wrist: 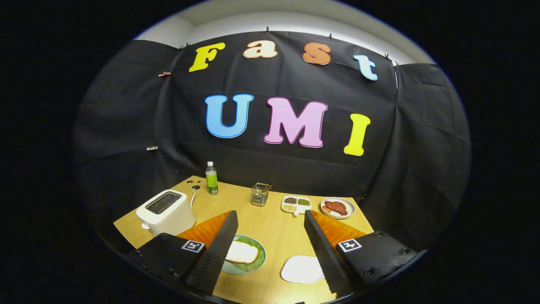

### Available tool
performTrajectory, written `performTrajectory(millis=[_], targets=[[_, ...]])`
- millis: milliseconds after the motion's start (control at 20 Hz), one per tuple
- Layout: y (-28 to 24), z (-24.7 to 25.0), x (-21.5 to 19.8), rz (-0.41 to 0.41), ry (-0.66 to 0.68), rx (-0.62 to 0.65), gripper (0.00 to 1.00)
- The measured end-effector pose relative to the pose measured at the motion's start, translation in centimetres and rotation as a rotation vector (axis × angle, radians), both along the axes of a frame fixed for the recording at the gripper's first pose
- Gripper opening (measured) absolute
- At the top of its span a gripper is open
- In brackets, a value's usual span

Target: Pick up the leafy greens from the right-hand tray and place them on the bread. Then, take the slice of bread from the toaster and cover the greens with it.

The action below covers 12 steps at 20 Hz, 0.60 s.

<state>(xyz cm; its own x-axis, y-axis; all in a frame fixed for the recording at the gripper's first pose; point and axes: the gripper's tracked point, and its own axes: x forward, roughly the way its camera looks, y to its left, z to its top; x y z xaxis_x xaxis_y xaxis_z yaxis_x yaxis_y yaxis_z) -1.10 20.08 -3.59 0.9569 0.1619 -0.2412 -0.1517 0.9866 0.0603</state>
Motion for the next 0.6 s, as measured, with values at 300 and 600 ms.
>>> performTrajectory(millis=[300, 600], targets=[[-0.07, -0.16, 0.20, -0.001, 0.004, -0.007, 0.98], [-0.14, -0.32, 0.32, 0.002, 0.008, -0.007, 0.98]])
